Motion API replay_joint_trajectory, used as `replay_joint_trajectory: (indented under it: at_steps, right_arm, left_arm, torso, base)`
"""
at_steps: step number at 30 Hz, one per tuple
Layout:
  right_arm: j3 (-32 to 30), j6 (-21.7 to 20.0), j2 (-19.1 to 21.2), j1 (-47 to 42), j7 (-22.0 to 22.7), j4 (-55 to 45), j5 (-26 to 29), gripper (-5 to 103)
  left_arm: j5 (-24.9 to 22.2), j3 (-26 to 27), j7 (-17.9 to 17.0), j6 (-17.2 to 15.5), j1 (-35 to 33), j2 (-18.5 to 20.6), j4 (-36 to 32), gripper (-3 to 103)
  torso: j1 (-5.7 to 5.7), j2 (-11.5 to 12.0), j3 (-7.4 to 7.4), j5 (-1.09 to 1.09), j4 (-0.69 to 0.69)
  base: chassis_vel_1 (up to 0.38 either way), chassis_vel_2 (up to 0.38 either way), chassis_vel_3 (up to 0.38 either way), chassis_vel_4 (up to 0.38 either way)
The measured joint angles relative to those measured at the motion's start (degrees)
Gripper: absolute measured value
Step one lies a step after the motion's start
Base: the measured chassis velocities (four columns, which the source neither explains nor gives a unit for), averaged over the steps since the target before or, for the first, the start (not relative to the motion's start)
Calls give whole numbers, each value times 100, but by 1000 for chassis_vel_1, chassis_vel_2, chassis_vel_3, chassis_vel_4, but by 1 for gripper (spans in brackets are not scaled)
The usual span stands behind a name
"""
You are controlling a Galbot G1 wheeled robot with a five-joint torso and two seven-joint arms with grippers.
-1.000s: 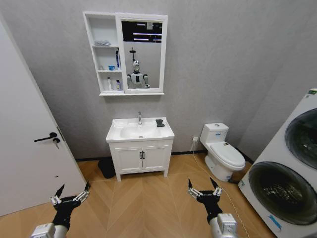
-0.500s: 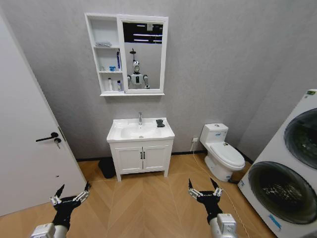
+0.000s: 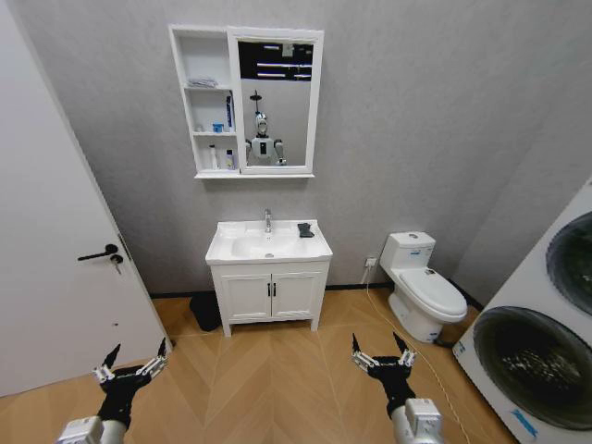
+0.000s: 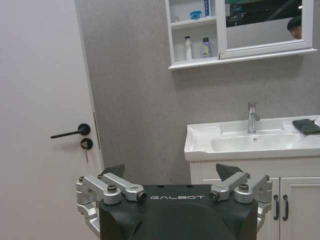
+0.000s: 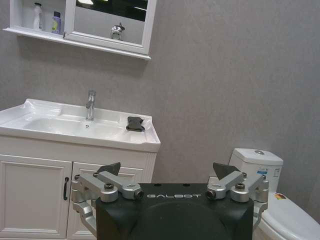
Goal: Move facial cleanser and shampoo from washbasin to cabinet, then wipe washbasin with towel.
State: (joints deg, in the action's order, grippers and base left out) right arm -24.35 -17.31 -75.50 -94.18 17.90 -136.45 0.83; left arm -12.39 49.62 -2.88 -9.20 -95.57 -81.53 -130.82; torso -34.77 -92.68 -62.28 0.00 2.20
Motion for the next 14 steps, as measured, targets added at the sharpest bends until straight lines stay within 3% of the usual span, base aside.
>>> replay_joint_trajectory:
  at_steps: [14]
  right_arm:
    - [0, -1, 0, 0, 1, -6, 0, 100]
  left_arm:
    - [0, 0, 0, 0, 0, 0, 0, 100]
  torso:
    - [0, 0, 0, 0, 0]
  base:
    - [0, 0, 0, 0]
